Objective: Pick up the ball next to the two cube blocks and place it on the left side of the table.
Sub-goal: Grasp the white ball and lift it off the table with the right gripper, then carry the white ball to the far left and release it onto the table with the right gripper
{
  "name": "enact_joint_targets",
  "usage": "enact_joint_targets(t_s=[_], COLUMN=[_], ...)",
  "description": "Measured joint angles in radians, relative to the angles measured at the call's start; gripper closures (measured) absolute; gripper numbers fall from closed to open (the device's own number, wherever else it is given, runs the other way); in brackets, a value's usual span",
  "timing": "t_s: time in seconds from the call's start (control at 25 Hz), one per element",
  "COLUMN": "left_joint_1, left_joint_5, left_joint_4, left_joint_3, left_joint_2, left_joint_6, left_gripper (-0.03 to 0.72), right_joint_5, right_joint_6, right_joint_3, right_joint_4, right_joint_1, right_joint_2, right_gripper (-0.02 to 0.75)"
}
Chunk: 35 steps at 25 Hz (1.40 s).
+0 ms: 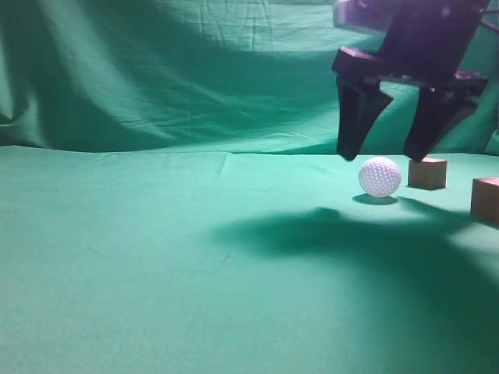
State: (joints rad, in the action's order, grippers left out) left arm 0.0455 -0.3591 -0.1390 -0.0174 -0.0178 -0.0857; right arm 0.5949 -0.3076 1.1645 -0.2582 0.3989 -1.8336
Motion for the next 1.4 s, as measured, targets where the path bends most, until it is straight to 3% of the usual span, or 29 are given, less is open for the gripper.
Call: enact_joint_targets(t_s=[0.12,0.16,0.4,0.6,0.72,0.84,1.04,1.24,1.4], left_joint_1=[0.000,0.000,0.000,0.000,0.000,0.000,0.000,0.000,0.000], left_joint_5=[0.000,0.000,0.000,0.000,0.000,0.000,0.000,0.000,0.000], left_joint_4=[0.000,0.000,0.000,0.000,0.000,0.000,0.000,0.000,0.000], left_joint_3=[0.000,0.000,0.000,0.000,0.000,0.000,0.000,0.000,0.000], left_joint_2=[0.000,0.000,0.000,0.000,0.000,0.000,0.000,0.000,0.000], left_joint_6=[0.000,0.000,0.000,0.000,0.000,0.000,0.000,0.000,0.000], left_gripper=[0.688,0.688,0.688,0.688,0.688,0.688,0.688,0.688,0.688], right_joint_5=[-0.047,-0.057,-0.100,-0.034,0.023,0.010,-0.118,-0.212,-0.259], right_joint_6=[0.000,0.000,0.000,0.000,-0.040,-0.140,-0.327,-0.384,-0.390], right_joint_3=[0.000,0.000,0.002,0.086,0.209,0.322,0.502,0.730,0.866], right_joint_4=[0.000,0.000,0.006,-0.001,-0.091,-0.232,-0.394,-0.440,-0.447], right_joint_1=[0.000,0.000,0.000,0.002,0.023,0.089,0.272,0.413,0.462], right_joint_2=[-0.043,-0.054,-0.094,-0.100,-0.100,-0.107,-0.206,-0.430,-0.595], right_gripper=[0.164,0.227,0.421,0.412,0.412,0.412,0.412,0.412,0.412])
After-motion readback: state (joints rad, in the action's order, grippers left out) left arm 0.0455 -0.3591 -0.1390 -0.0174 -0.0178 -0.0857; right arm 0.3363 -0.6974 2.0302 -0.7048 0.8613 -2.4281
